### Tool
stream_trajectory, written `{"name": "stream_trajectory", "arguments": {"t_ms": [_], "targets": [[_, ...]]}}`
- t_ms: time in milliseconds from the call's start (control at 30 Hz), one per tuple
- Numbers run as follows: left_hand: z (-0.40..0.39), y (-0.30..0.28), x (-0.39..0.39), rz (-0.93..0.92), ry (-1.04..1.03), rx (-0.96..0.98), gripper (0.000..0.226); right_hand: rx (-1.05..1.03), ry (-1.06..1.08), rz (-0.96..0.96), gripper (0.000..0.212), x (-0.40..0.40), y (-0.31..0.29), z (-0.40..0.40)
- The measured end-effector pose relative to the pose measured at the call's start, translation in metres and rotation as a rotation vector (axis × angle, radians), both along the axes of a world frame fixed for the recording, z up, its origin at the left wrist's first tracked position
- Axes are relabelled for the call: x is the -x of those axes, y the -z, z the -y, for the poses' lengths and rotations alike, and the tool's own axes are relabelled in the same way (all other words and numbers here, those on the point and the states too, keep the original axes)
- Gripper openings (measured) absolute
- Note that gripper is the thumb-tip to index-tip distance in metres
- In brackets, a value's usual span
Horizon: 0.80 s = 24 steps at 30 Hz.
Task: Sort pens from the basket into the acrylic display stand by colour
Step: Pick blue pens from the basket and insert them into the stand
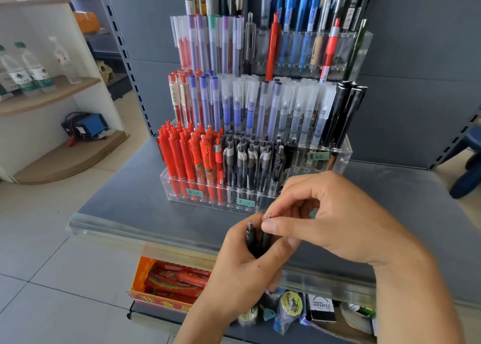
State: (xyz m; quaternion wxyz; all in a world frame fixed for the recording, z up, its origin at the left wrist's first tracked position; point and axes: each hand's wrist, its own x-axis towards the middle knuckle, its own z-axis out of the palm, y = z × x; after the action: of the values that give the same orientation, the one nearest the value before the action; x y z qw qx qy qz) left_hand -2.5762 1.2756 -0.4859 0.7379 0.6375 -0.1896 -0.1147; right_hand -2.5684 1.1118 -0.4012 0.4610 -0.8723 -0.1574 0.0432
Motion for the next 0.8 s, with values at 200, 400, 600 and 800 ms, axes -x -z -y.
{"name": "stream_trajectory", "arguments": {"t_ms": [200,400,600,800], "targets": [[0.0028,0.002,0.0023,-0.019,-0.002,0.007,0.046,-0.174,0.1,0.102,0.014,0.0006,-0.0015,0.006],[0.0029,0.0015,0.0027,-0.019,0.007,0.037,0.043,-0.072,0.066,-0.019,0.026,-0.0001,0.0011,0.0012],[0.0031,0.0026,0.0023,0.023,0.011,-0.026,0.041,-0.05,0.068,-0.052,0.019,-0.0003,0.0009,0.0016],[-0.0008,0.0009,0.0021,0.031,0.037,-0.079,0.039,-0.319,0.135,0.081,0.03,-0.0006,0.0017,0.0084]]}}
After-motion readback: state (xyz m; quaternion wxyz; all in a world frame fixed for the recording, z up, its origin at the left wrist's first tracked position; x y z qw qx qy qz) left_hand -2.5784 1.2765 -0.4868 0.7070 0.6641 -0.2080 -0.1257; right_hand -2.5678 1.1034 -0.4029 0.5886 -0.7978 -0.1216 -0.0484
